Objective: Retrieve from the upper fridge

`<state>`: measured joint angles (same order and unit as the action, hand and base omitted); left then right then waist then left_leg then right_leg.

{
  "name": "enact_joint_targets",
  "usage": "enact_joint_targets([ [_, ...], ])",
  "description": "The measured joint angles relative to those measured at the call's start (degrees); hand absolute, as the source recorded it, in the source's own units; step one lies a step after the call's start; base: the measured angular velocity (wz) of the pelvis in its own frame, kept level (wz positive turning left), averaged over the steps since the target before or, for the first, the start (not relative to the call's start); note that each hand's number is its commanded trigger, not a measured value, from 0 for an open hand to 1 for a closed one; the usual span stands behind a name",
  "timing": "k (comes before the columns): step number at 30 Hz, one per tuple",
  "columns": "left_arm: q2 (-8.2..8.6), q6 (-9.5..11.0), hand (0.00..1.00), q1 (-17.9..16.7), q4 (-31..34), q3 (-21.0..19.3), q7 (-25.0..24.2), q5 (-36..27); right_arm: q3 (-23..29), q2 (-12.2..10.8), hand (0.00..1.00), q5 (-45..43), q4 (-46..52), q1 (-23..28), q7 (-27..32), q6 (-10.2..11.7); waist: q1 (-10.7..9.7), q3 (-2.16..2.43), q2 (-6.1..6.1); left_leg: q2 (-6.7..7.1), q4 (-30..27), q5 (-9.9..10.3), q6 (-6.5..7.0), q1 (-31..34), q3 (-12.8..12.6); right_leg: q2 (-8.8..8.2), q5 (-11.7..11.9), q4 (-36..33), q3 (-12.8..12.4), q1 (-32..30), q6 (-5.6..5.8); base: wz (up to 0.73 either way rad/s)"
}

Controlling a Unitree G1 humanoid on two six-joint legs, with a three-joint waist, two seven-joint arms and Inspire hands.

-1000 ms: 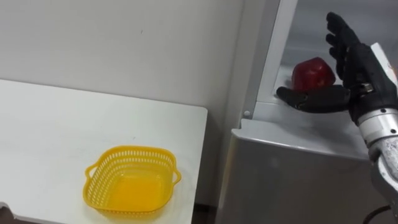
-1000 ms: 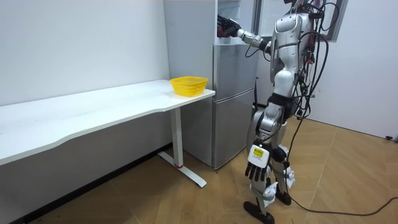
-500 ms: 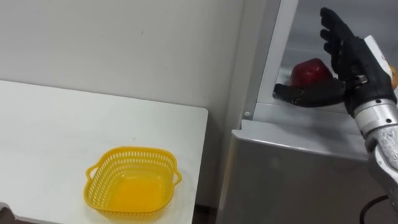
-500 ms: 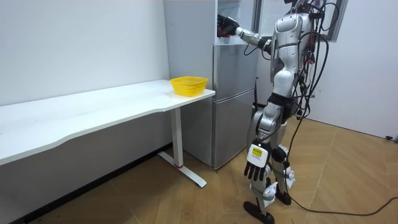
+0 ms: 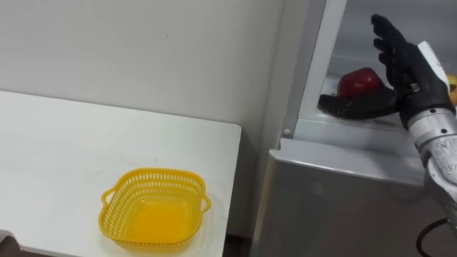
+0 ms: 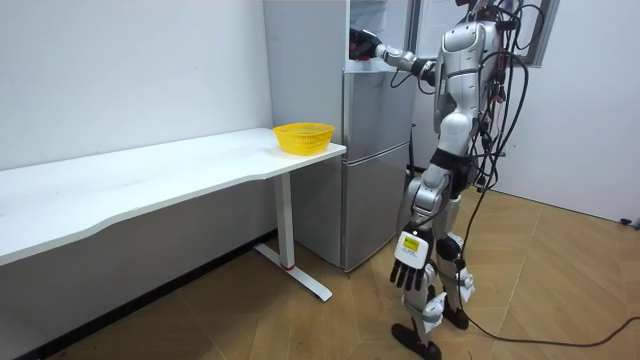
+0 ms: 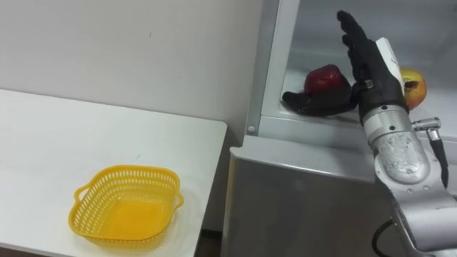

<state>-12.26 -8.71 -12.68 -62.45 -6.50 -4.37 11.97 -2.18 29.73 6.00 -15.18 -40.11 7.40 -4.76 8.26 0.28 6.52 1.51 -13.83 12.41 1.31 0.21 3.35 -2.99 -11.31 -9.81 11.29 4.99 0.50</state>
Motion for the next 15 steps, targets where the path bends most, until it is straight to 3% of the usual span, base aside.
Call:
enact_joint_targets([
  [7, -0.09, -0.34, 0.0, 0.0, 0.16, 0.05, 0.27, 0.0, -2.67, 1.88, 0.0, 0.36, -3.09, -1.72, -0.06, -0.16, 0.09, -0.67, 1.33, -0.02, -0.11, -0.06, -0.08, -0.12, 0.01, 0.04, 0.0, 0.05, -0.05, 0.11, 0.0, 0.0],
  [15, -0.44, -1.21, 0.0, 1.57, 0.61, 0.06, 0.35, 0.01, -3.37, 2.26, 0.0, 5.09, -6.68, -1.91, -3.44, -0.35, 0.08, -0.6, 1.74, -0.09, -0.68, -0.01, -0.11, 0.57, 0.15, 0.15, 0.16, -0.15, 0.26, -0.07, -0.26, 0.0],
])
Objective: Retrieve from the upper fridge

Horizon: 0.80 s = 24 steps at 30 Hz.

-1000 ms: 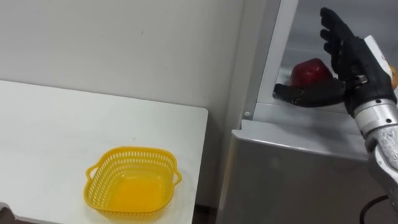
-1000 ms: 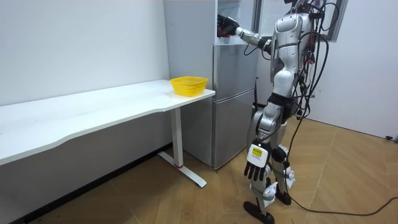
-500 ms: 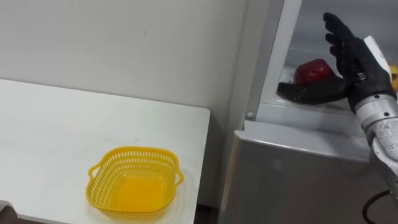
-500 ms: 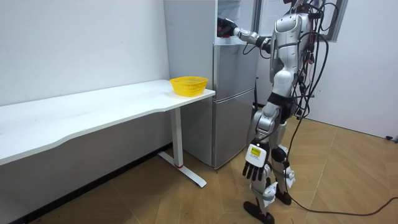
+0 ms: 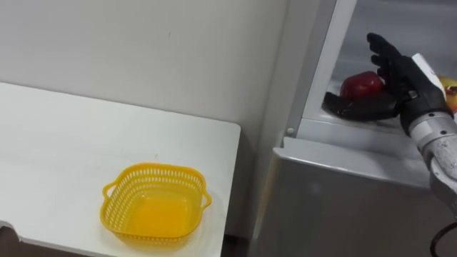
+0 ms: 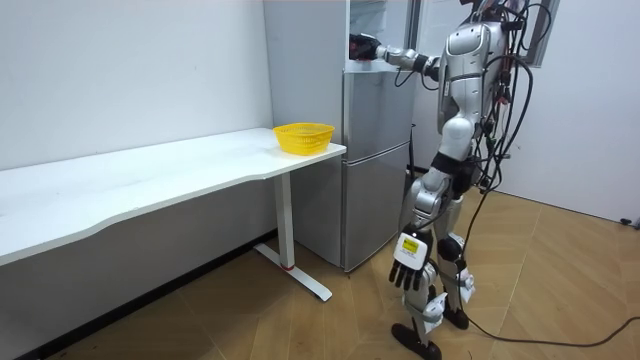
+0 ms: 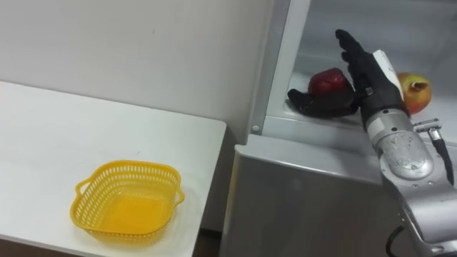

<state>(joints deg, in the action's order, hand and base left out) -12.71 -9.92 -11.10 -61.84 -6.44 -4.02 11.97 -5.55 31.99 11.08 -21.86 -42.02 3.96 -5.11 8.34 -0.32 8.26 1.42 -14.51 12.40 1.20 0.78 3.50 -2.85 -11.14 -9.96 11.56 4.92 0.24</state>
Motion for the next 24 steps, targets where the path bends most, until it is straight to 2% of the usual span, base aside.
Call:
enact_joint_targets([
  [5, -0.08, -0.42, 0.0, -0.05, -0.01, 0.0, -0.15, 0.02, 0.11, 0.12, 0.0, 1.27, -0.51, -0.16, -1.83, 0.0, 0.0, 0.07, 0.0, -0.01, -0.15, -0.01, 0.0, -0.12, -0.05, 0.02, 0.01, -0.05, -0.2, -0.03, -0.02, 0.0],
  [13, -0.3, -0.45, 0.0, -0.06, -0.05, 0.01, -0.15, -0.12, 0.03, 0.27, 0.0, 1.33, -6.54, -3.56, -6.34, 0.62, 0.04, 0.13, -0.12, -0.05, -0.12, -0.03, 0.0, -0.57, -0.11, 0.02, 0.03, 0.02, -0.33, 0.11, -0.05, 0.0],
  [14, -0.36, -0.45, 0.0, -0.08, -0.05, 0.02, -0.15, -0.12, 0.04, 0.27, 0.38, 1.33, -6.89, -3.7, -6.6, 0.61, 0.07, 0.13, -0.12, -0.05, -0.12, -0.03, 0.0, -0.59, -0.11, 0.03, 0.03, 0.02, -0.32, 0.11, -0.05, 0.0],
  [16, -0.71, -0.43, 0.0, -0.21, -0.05, 0.03, -0.16, -0.13, 0.04, 0.27, 1.0, 1.67, -7.47, -3.75, -6.86, 0.6, 0.13, 0.14, -0.11, -0.06, -0.12, -0.04, -0.01, -0.62, -0.07, 0.03, 0.04, 0.02, -0.32, 0.26, -0.06, 0.0],
  [24, -1.49, -0.41, 0.0, -1.03, -0.07, 0.53, -0.4, -0.12, 0.05, 0.3, 1.0, 1.73, -9.28, -4.54, -9.19, 0.65, -0.13, 0.05, -0.23, -0.07, 0.13, -0.03, -0.01, -1.38, -0.01, 0.05, 0.06, 0.18, -0.33, 1.08, -0.08, 0.0],
])
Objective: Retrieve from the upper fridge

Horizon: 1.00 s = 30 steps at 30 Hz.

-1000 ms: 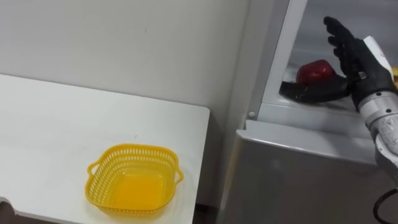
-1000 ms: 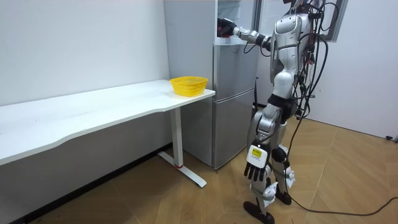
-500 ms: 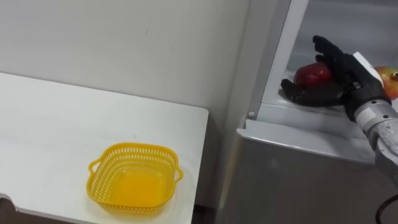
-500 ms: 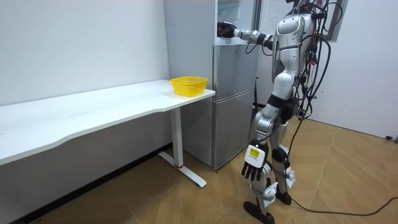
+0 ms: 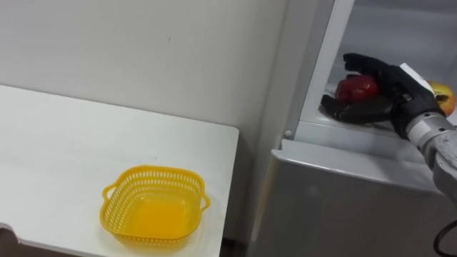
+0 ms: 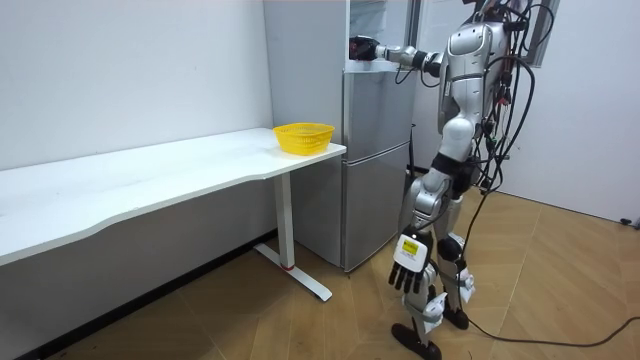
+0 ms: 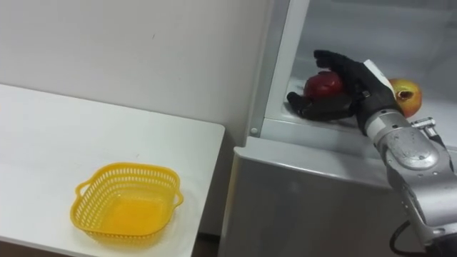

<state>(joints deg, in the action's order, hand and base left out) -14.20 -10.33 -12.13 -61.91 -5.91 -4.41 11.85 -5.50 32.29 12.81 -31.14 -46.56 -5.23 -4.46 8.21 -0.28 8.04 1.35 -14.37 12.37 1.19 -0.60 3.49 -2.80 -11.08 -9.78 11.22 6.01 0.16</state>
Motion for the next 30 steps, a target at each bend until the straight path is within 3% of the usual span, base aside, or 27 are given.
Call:
enact_joint_targets([
  [8, -0.06, 0.0, 0.0, -0.16, -0.01, 0.64, -0.23, -0.36, 0.06, 0.07, 1.0, -0.23, -0.18, -0.27, 1.5, 0.94, 0.38, -0.08, -0.11, 0.0, 0.23, 0.0, 0.0, -0.15, -0.02, 0.01, 0.0, 0.04, 0.02, 0.0, 0.0, 0.0],
  [19, -0.33, -0.07, 0.0, 0.76, -0.03, 0.66, 0.37, -0.38, -0.04, 0.06, 1.0, -0.62, 0.39, -0.48, 2.56, 1.28, 0.7, 0.14, 0.52, -0.01, 0.79, -0.01, 0.01, -0.34, -0.1, -0.03, 0.0, 0.11, 0.24, -0.1, 0.01, 0.0],
  [30, -0.45, -0.16, 0.0, 1.37, -0.02, 1.81, 0.08, -0.35, -0.05, 0.06, 1.0, -1.22, 0.46, -0.48, 2.63, 1.13, 0.92, -0.18, 0.37, 0.0, 0.77, -0.01, 0.01, -0.09, -0.11, -0.02, 0.0, 0.11, 0.39, -0.19, 0.01, 0.0],
])
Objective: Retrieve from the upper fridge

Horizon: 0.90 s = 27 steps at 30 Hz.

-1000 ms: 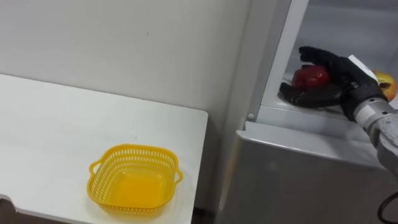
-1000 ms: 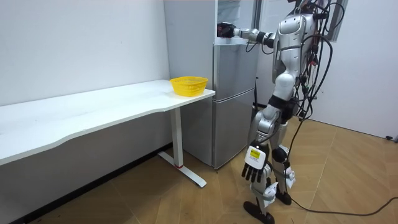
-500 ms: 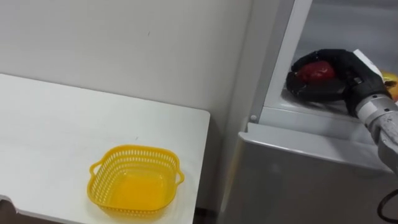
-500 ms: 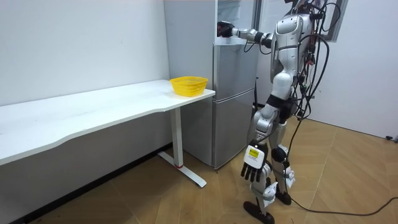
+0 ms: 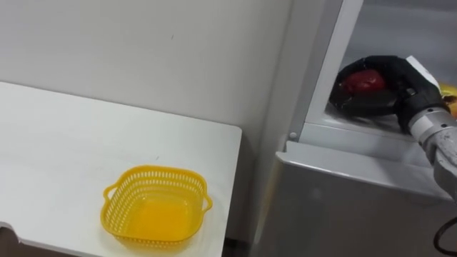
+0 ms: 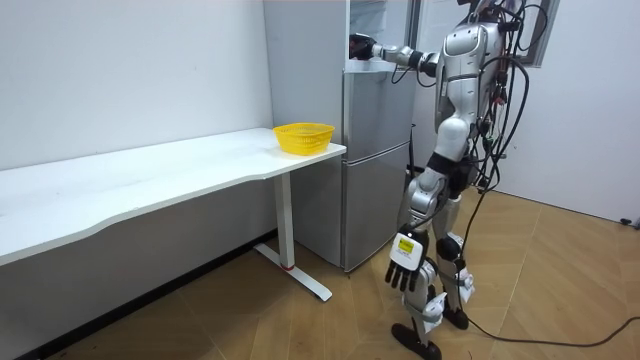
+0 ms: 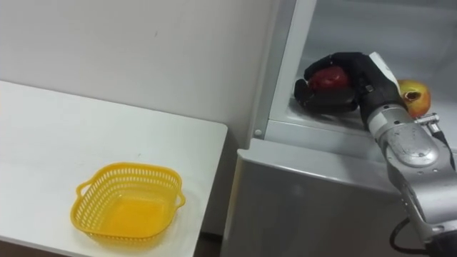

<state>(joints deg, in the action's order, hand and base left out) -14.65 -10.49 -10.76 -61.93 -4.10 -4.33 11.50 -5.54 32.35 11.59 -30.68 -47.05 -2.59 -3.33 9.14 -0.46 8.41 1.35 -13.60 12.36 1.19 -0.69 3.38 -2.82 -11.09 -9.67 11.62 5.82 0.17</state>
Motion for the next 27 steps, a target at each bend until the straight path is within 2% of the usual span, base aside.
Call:
enact_joint_targets([
  [7, -0.12, 0.14, 0.0, -0.02, 0.0, 0.82, -0.2, -0.04, -0.67, 0.0, 1.0, -1.51, 2.16, 0.13, 0.02, -0.17, -0.29, 0.0, -0.05, 0.0, -0.1, 0.0, 0.0, 0.01, -0.02, 0.05, 0.0, -0.01, -0.45, 0.0, 0.0, 0.0],
  [11, -0.11, 0.6, 0.0, 0.0, 0.0, 1.11, -0.08, -0.04, -2.3, -0.06, 1.0, -3.57, 5.68, 0.22, 0.25, -0.57, -1.06, -0.12, -0.64, 0.01, -0.16, 0.0, 0.0, 0.05, -0.03, 0.06, 0.0, -0.02, -0.64, -0.05, 0.0, 0.0],
  [13, -0.05, 0.86, 0.0, 0.28, 0.02, 1.1, -0.11, -0.01, -2.13, -0.07, 1.0, -5.5, 9.32, 1.69, 1.48, -1.64, -1.14, -0.02, -1.03, 0.0, -0.15, 0.0, 0.0, 0.22, -0.05, 0.05, 0.0, -0.04, -0.61, -0.28, 0.0, 0.0],
  [18, 0.59, 2.17, 0.0, -0.71, -0.12, 1.09, 0.34, -0.03, -2.02, -0.06, 1.0, -7.23, 16.2, 5.07, 2.87, -2.48, -1.13, 0.23, -1.73, -0.07, 0.07, 0.0, 0.0, -0.25, -0.89, 0.0, 0.0, -0.06, -0.86, -0.31, 0.0, -0.08],
  [22, 0.81, 2.24, 0.0, -1.66, -1.22, 1.06, 1.1, 0.01, -2.02, -0.08, 1.0, -9.4, 23.51, 7.71, 3.22, -4.29, -1.21, 0.57, -2.5, -0.12, 0.24, 0.0, 0.0, -0.67, -1.47, -0.04, 0.0, -0.04, -1.01, -0.36, 0.0, -0.13],
  [27, 0.71, 2.44, 0.0, -1.75, -1.27, 0.87, 1.94, -0.09, -2.01, -0.04, 1.0, -14.79, 31.22, 10.16, 4.2, -5.51, -1.3, 0.7, -2.69, -0.39, 0.53, -0.01, 0.01, -0.86, -1.58, 0.19, 0.0, -0.11, -1.43, -0.68, 0.0, -0.1],
])
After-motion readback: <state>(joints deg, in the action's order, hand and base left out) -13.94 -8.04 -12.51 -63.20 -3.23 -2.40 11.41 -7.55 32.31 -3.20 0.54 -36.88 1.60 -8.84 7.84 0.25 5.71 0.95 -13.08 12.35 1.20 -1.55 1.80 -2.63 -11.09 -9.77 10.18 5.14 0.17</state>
